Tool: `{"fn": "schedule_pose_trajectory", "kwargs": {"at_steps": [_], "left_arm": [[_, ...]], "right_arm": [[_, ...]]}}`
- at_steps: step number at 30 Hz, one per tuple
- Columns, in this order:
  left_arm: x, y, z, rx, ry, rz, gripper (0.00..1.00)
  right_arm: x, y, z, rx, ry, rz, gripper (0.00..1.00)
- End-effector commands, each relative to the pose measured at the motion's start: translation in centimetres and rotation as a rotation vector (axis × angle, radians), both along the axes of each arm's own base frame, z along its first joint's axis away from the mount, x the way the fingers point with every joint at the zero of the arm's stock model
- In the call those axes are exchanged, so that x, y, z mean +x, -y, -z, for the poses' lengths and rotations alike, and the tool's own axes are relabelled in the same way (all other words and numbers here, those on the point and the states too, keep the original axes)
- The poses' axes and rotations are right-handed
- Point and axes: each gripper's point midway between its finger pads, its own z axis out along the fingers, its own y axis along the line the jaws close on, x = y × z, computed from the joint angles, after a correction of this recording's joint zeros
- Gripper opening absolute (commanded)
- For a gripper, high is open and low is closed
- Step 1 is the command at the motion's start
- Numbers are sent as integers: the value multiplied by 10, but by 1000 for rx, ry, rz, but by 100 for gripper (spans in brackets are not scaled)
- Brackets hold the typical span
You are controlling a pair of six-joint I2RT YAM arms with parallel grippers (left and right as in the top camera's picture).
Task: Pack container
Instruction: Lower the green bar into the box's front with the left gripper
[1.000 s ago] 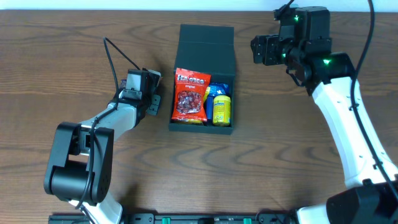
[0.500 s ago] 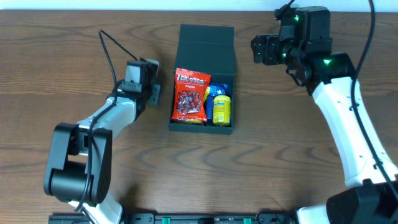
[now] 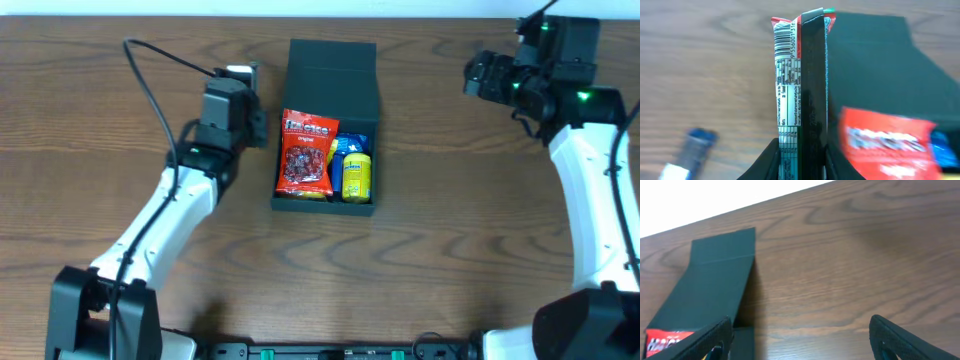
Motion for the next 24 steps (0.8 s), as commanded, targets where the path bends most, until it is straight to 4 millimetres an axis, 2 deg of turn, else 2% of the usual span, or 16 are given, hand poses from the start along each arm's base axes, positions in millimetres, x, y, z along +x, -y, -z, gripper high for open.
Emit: {"fn": "schedule_pose_trajectory", "kwargs": {"at_steps": [1,5,10,17,24], "left_arm": [[-12,39,-13,-138,-16,-25,8],[-35,90,-14,-183,-37,60,8],[-62,134,-8,-209,-76,140,8],[-84,158,18,-220,-174,152,8],[-92,170,38,-226,-225,139,8]], "right_arm": [[-1,15,-3,11,3,49,88],[-3,29,-2,11,1,80,88],[-5,39,-1,9,-5,99,90],[-9,40,3,-13,-26,78,91],[-10,40,4,-16,-34,74,91]]}}
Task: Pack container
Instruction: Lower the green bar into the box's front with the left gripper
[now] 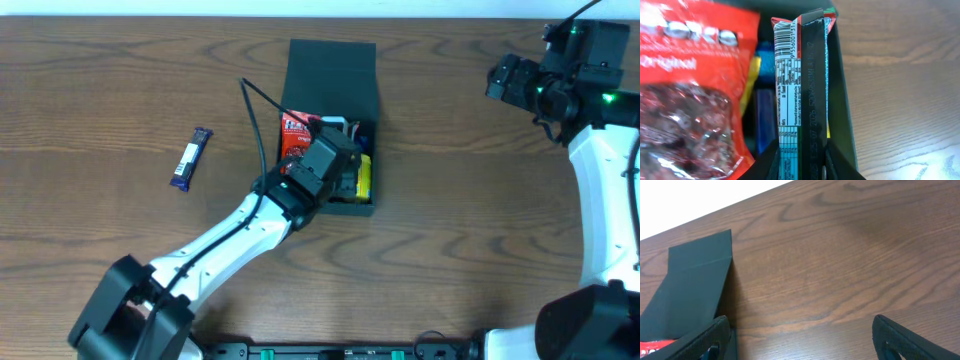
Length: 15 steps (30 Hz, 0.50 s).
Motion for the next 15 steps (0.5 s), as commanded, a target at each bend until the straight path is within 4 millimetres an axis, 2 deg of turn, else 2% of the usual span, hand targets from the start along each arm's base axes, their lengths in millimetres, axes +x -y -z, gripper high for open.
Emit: {"fn": "schedule_pose_trajectory", "kwargs": {"at_steps": [1,3,5,7,8,9,11,15], "left_arm": [[2,6,6,-9,-21,-19,8],[1,7,13,3,-34,-18,9],[2,5,17,17,-32,-20,16],[6,2,16,40,-12,-28,43],[8,-1,16,53,1,-33,61],[9,-1,15,63,16,-29,70],[13,2,10,55,42,-17,76],[20,8,-3,24,96,-5,78]], "right_arm": [[-1,4,-3,-14,5,-1,91],[-1,4,-3,-14,5,-1,91],[-1,4,-3,-14,5,-1,91],[-1,4,-3,-14,5,-1,91],[-1,4,-3,-13,6,-1,91],[-1,4,-3,-13,6,-1,91],[-1,4,-3,-13,5,-1,91],[-2,4,-2,-12,2,-1,91]]}}
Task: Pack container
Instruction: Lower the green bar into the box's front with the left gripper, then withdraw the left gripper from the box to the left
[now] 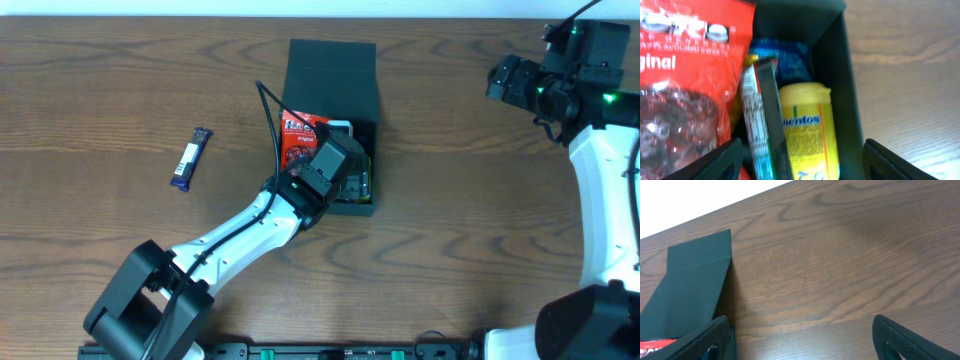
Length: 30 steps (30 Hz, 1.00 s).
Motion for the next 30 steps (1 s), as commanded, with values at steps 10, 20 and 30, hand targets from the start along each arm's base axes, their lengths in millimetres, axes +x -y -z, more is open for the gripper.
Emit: {"fn": "schedule_pose_trajectory", "kwargs": {"at_steps": [10,20,30], "left_arm": [[37,-65,-97,371,431,-64,83],[33,-208,-88,749,253,-301,84],[36,-301,-37,619,-31,-318,88]], "right_arm": [[-2,3,-1,-8,-3,2,91],[-2,3,-2,-9,0,2,91],[-6,3,1,-6,-20,2,91]]}}
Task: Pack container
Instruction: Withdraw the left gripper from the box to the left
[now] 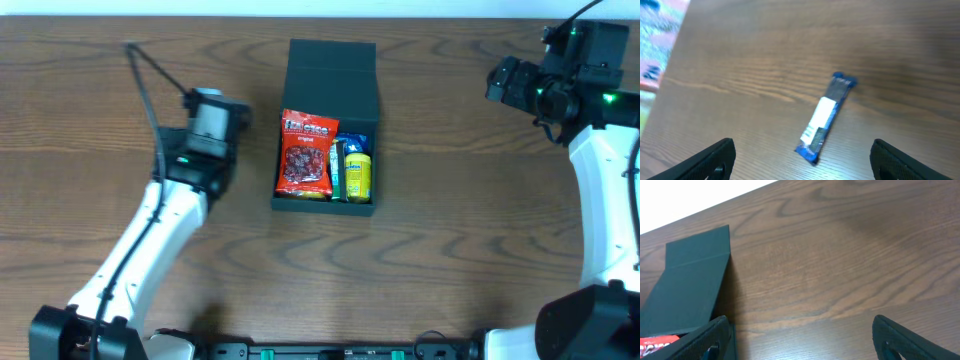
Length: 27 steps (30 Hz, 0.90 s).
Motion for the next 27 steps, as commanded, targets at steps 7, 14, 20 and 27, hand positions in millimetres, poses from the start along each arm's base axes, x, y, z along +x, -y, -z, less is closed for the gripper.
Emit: {"fn": "schedule_pose_trajectory", "kwargs": {"at_steps": [7,14,20,27], "left_arm": [[11,-24,69,-208,-212,173,91],[21,-26,100,-155,-272,257,89],[26,-26,121,-127,-311,308,86],[34,-26,134,-129,-301,314,82]], "right_arm": [[-6,2,2,-4,-21,2,91],[-6,2,2,-2,-22,4,91],[-6,2,2,-2,-24,4,92],[-6,2,2,-2,-24,4,92]]}}
